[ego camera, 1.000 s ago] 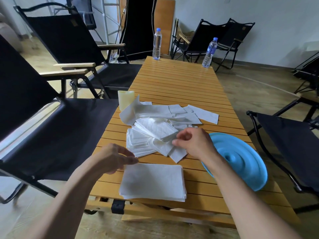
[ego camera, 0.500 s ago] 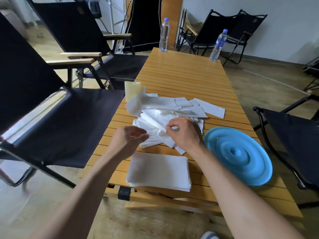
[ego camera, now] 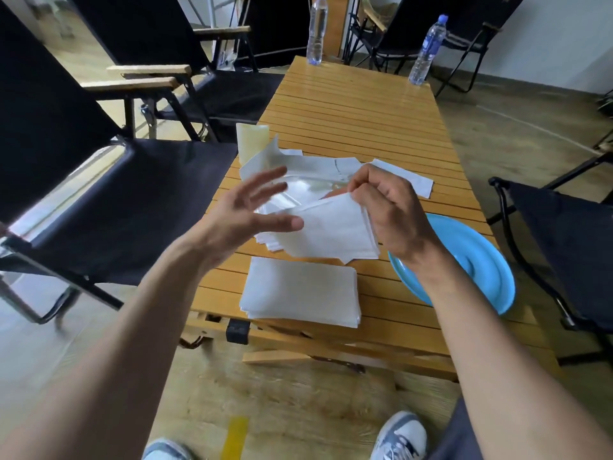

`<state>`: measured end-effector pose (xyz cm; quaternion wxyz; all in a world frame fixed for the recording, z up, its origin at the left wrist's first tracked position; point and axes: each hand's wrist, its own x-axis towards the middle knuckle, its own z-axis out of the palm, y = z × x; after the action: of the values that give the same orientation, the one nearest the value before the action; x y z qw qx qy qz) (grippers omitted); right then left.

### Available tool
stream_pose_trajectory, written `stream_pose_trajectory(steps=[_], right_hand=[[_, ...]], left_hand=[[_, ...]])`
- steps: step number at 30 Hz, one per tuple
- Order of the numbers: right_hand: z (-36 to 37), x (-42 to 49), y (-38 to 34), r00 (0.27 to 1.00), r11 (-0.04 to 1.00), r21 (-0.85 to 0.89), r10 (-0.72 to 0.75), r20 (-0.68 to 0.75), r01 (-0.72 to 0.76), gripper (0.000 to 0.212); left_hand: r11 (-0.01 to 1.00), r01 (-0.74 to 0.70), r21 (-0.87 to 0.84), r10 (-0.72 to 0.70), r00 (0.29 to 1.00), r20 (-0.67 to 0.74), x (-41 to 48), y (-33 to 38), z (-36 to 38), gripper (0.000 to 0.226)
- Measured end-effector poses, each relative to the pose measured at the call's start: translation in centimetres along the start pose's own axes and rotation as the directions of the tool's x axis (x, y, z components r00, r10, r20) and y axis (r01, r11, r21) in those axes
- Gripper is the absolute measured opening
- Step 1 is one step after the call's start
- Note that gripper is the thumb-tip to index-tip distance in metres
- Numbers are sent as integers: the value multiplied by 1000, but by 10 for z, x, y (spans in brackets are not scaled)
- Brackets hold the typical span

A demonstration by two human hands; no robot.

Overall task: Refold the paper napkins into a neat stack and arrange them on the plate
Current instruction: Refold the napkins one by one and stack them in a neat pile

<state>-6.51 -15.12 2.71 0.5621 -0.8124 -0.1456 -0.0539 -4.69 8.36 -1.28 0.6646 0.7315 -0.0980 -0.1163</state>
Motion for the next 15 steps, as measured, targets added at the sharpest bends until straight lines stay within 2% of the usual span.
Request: stream_pose_trajectory(steps=[2,5,10,15], right_hand=[[-7,-2,4,999,997,71,42,31,-44,19],[-14,-2,11,989,977,157,145,29,-148,16],[-21,-2,20,959,942,186,265,97,-279,13],[-27,-2,28,901,873,225,412,136,-433,15]], left_hand=[[999,20,-27,-15,986,168,-1,2,-4,76],[998,60,-8,-56,971,230,-1,3,-4,38],[988,155,13,-156,979,135,-5,3,-10,40],[964,248,-93,-258,959,-116,-11,-5,-3,57]])
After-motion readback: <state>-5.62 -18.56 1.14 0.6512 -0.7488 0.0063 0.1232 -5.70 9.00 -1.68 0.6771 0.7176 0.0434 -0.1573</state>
